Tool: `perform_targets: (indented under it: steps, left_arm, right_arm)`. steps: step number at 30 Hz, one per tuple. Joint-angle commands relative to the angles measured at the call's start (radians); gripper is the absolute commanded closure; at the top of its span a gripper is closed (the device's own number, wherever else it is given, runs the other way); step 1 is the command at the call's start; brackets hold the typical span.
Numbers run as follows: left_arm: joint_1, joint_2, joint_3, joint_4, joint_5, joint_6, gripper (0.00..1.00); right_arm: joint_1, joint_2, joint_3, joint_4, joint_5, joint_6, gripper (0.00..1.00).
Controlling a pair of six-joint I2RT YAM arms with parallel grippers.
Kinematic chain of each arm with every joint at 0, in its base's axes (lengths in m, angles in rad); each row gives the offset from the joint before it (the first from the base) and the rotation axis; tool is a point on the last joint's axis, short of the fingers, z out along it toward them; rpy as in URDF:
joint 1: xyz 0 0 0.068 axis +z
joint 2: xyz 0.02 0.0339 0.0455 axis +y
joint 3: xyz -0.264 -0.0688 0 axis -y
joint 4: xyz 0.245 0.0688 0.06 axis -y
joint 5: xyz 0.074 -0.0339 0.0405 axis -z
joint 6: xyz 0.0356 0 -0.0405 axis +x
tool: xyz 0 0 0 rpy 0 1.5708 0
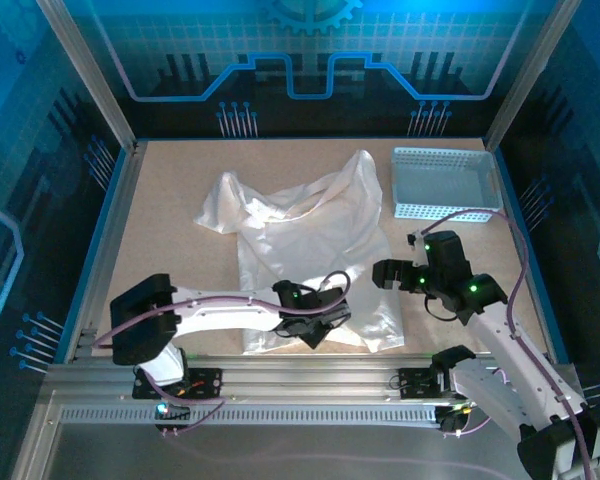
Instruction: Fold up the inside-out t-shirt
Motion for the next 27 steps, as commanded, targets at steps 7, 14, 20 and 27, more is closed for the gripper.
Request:
perform_targets:
  steps: [7, 14, 20, 27]
  left_arm:
    - [0.052, -0.08, -0.022, 0.019, 0.004, -0.037, 1.0]
    - [0.165, -0.126, -0.026, 0.081, 0.075, -0.101, 1.0]
    - [0.238, -0.129, -0.02, 0.142, 0.139, -0.106, 1.0]
    - [0.27, -0.142, 0.007, 0.16, 0.156, -0.103, 1.0]
  right_arm:
    - [0.084, 0.0, -0.015, 0.0, 0.015, 0.015, 0.01]
    - [0.326, -0.02, -0.065, 0.09, 0.022, 0.055, 0.01]
    - [0.636, 0.025, -0.139, 0.282, 0.115, 0.145, 0.05]
    - [0.889, 0.182, -0.128, 0.506, 0.176, 0.148, 0.08]
